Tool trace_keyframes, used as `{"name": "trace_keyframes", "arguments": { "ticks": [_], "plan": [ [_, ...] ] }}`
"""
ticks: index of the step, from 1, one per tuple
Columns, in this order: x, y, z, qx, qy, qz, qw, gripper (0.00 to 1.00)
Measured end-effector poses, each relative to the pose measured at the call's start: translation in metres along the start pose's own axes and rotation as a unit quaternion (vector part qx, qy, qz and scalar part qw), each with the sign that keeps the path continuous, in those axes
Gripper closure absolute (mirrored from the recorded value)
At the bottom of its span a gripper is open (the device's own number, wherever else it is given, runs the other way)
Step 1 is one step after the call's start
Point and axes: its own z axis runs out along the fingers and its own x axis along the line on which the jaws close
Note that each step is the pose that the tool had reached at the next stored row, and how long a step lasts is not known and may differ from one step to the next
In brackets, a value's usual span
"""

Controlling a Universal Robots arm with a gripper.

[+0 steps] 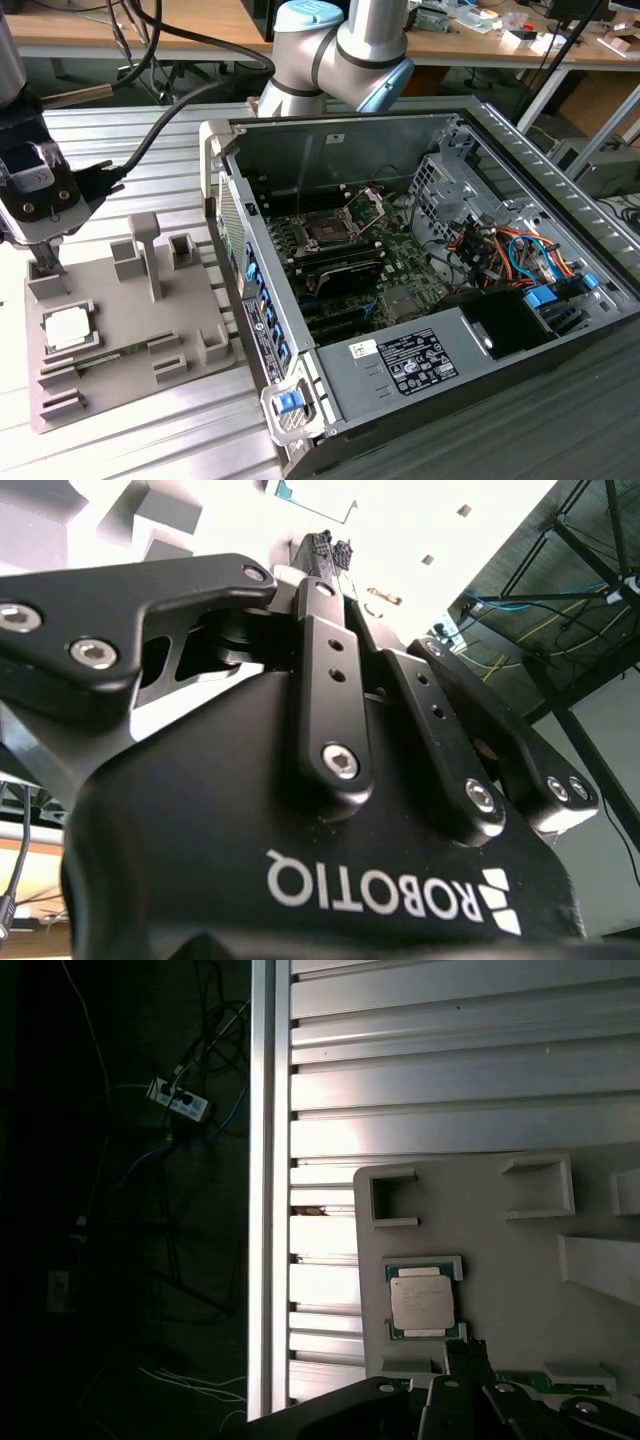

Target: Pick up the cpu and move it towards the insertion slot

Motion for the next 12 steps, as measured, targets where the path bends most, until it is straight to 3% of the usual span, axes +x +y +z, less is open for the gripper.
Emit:
{"name": "trace_keyframes", "arguments": {
  "ticks": [12],
  "plan": [
    [0.0002,-0.0001,0.0031,0.0,0.0,0.0,1.0,0.89]
  ]
}}
